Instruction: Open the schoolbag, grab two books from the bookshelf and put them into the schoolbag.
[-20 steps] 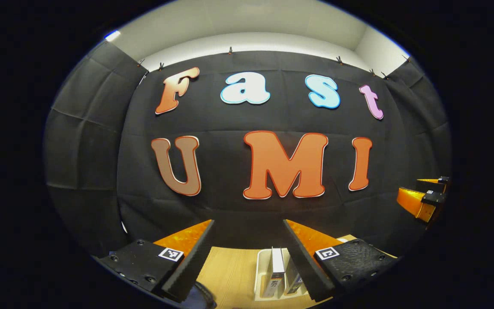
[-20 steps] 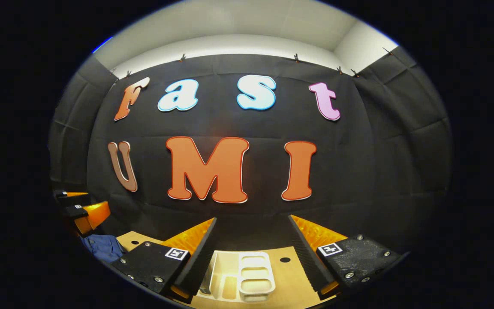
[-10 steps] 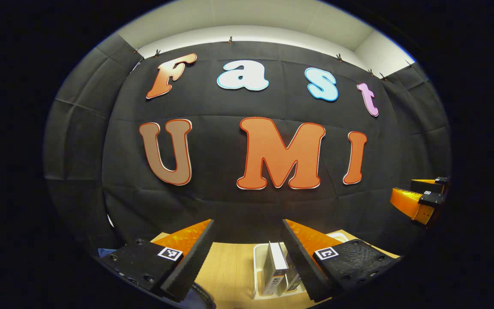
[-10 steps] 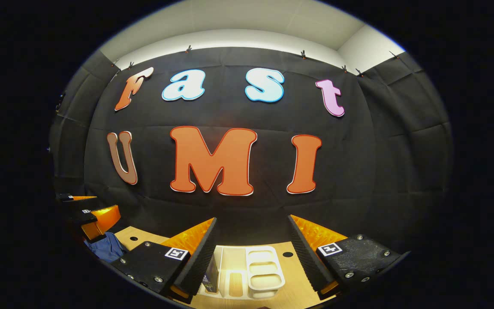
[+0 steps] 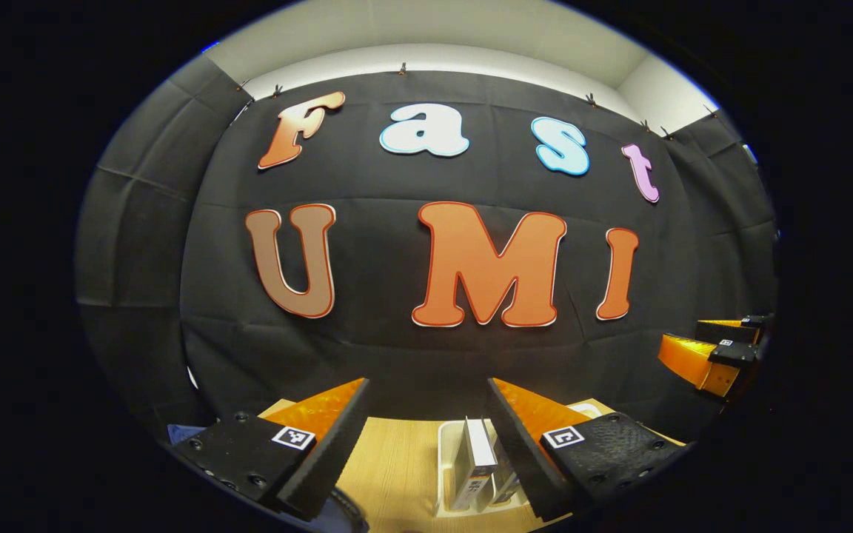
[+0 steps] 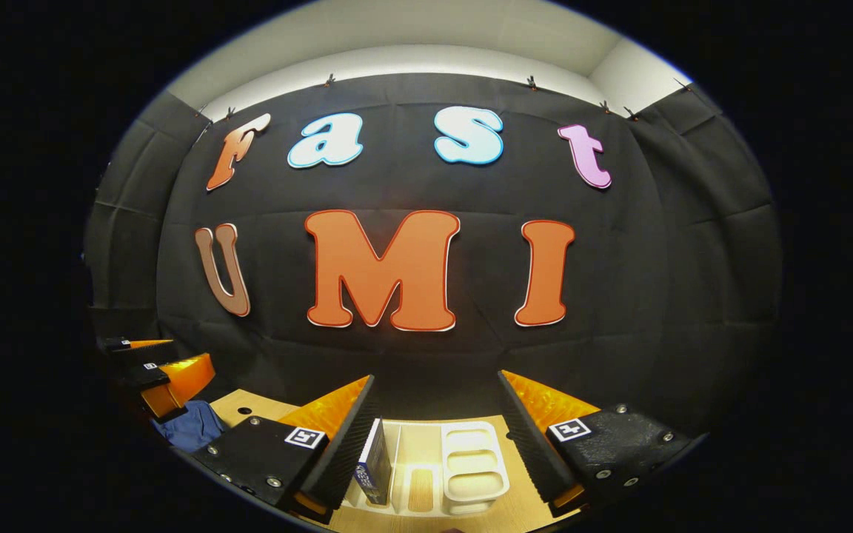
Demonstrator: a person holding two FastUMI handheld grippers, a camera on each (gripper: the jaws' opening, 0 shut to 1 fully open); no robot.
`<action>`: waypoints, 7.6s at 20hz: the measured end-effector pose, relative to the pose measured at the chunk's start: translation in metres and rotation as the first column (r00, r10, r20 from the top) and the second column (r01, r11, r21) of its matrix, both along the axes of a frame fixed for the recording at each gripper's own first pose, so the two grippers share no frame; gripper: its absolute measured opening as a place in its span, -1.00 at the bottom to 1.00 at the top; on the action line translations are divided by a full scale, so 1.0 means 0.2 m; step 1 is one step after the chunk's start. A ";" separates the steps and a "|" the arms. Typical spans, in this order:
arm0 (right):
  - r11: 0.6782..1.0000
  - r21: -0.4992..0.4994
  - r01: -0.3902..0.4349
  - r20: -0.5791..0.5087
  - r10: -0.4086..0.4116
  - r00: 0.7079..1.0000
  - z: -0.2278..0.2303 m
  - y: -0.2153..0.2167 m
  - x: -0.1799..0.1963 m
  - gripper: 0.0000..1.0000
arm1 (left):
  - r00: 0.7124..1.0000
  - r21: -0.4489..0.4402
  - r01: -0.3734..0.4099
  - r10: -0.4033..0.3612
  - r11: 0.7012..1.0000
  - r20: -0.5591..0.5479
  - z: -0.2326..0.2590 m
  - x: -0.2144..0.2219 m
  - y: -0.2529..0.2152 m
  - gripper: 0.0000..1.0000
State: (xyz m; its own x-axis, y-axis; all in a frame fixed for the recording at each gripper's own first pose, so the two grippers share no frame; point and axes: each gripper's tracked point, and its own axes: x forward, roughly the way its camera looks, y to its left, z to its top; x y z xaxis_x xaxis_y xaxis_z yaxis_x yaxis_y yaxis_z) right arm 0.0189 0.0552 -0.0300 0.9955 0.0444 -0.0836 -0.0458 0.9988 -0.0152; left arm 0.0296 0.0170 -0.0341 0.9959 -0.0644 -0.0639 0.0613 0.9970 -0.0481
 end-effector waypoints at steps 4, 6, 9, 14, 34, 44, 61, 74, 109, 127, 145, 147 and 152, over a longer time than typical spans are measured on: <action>1.000 -0.023 -0.010 0.005 0.010 1.000 -0.01 0.00 0.02 0.87 | 1.000 0.008 -0.027 0.026 1.000 0.016 0.01 0.02 0.02 0.94; 1.000 -0.020 -0.010 0.001 0.010 1.000 -0.03 0.00 0.02 0.87 | 0.999 0.010 -0.031 0.031 0.999 0.020 0.01 0.02 0.04 0.92; 1.000 -0.017 -0.004 -0.005 0.004 1.000 -0.04 -0.01 0.03 0.88 | 0.999 0.011 -0.032 0.032 0.999 0.024 0.02 0.03 0.05 0.96; 1.000 -0.025 -0.012 -0.021 0.012 1.000 -0.07 0.00 0.02 0.87 | 0.999 0.012 -0.043 0.042 0.999 0.017 -0.01 0.00 0.12 0.92; 0.996 -0.027 -0.083 -0.096 0.080 0.992 -0.23 0.04 0.00 0.87 | 0.984 0.220 -0.024 0.062 0.975 -0.166 -0.44 -0.18 0.36 0.92; 0.997 -0.025 -0.069 -0.139 0.065 0.988 -0.35 -0.07 0.03 0.87 | 0.883 0.451 0.160 0.077 0.878 -0.463 -1.13 -0.44 0.42 0.92; 0.998 -0.056 -0.009 -0.220 -0.003 0.975 -0.54 -0.23 -0.01 0.87 | 0.696 0.698 0.413 0.292 0.585 -0.656 -1.84 -0.83 0.65 0.94; 0.995 -0.099 -0.020 -0.251 -0.006 0.968 -0.58 -0.21 -0.04 0.88 | 0.615 0.636 0.402 0.320 0.659 -0.721 -1.96 -0.81 0.75 0.03; 0.956 0.126 -0.263 -0.725 0.270 0.634 -0.82 0.97 0.30 0.90 | 0.676 0.280 0.315 -0.008 0.907 -0.736 -0.93 -0.24 1.20 -0.96; 0.991 0.023 -0.134 -0.959 0.060 0.279 -1.22 0.99 0.38 -0.11 | 0.679 0.160 0.320 -0.109 0.934 -0.726 -1.00 -0.24 1.27 -0.96; 0.992 0.094 -0.084 -0.955 0.113 0.275 -0.84 0.87 0.35 -0.46 | 0.645 0.091 0.331 -0.155 0.939 -0.748 -1.11 -0.27 1.24 -0.97; 0.988 0.131 -0.080 -0.947 0.149 0.284 -0.75 0.85 0.33 -0.46 | 0.641 0.089 0.330 -0.155 0.940 -0.752 -1.11 -0.27 1.23 -0.96; 0.966 0.251 -0.061 -0.914 0.258 0.312 -0.55 0.82 0.28 -0.46 | 0.630 0.084 0.319 -0.145 0.944 -0.763 -1.13 -0.27 1.22 -0.96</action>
State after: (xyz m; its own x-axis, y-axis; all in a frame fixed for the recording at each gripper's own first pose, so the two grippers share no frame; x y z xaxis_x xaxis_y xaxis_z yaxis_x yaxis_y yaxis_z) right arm 0.0756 0.2194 -0.1394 0.2288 0.3013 -0.9257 -0.0901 0.9534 0.2880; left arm -0.0243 0.2606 -0.2600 0.5621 -0.1862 -0.8058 0.3223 0.9466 0.0061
